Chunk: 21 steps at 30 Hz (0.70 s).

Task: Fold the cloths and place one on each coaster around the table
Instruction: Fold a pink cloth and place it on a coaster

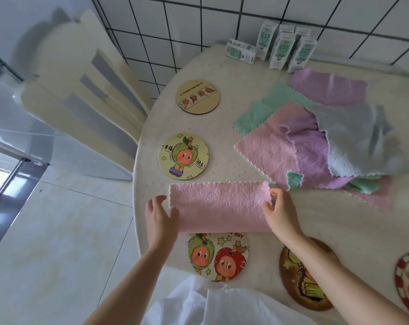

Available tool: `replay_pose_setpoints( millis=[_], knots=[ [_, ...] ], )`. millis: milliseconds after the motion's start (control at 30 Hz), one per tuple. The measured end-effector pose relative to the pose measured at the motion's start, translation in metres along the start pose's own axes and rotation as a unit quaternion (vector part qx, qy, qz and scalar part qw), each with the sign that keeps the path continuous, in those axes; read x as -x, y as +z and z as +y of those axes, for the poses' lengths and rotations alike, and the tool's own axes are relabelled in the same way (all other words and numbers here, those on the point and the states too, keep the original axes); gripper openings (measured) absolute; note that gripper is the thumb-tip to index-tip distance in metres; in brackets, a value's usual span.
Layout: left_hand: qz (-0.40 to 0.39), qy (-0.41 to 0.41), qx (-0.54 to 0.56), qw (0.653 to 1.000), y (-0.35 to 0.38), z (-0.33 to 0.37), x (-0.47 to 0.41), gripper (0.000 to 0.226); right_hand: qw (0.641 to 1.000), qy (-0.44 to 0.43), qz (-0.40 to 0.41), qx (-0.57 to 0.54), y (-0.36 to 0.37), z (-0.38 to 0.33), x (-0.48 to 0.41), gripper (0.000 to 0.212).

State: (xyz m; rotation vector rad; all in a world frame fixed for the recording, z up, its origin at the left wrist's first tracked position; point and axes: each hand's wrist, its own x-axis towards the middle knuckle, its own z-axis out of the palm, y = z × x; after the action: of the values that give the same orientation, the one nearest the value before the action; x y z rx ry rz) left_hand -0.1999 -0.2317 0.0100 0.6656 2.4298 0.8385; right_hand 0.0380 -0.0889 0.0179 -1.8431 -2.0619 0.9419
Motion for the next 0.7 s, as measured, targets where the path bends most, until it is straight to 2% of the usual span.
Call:
replay_pose_setpoints(
  millis=[67,100,167,267,333,500,700],
  knots=[
    [0.005,0.133,-0.084,0.988,0.005,0.001,0.018,0.041,0.993,-0.093,0.029,0.069,0.005,0.0,0.019,0.04],
    [-0.025,0.194,-0.123,0.973,0.009,0.002,0.026,0.044,0.986,-0.135,0.024,0.095,0.009,-0.002,0.027,0.044],
    [-0.109,0.286,-0.193,0.932,0.019,0.001,0.043,0.054,0.971,-0.197,-0.022,0.136,0.017,-0.009,0.043,0.051],
    [-0.181,0.38,-0.277,0.864,0.035,-0.008,0.063,0.064,0.946,-0.257,-0.085,0.177,0.035,-0.015,0.068,0.057],
    [-0.197,0.386,-0.316,0.844,0.041,-0.016,0.071,0.068,0.934,-0.279,-0.112,0.193,0.046,-0.015,0.08,0.063],
    [-0.221,0.334,-0.352,0.846,0.033,-0.03,0.076,0.075,0.922,-0.259,-0.155,0.241,0.053,-0.005,0.093,0.073],
    [-0.204,0.275,-0.32,0.883,0.011,-0.054,0.078,0.073,0.922,-0.261,-0.123,0.259,0.037,0.019,0.098,0.075]
  ],
)
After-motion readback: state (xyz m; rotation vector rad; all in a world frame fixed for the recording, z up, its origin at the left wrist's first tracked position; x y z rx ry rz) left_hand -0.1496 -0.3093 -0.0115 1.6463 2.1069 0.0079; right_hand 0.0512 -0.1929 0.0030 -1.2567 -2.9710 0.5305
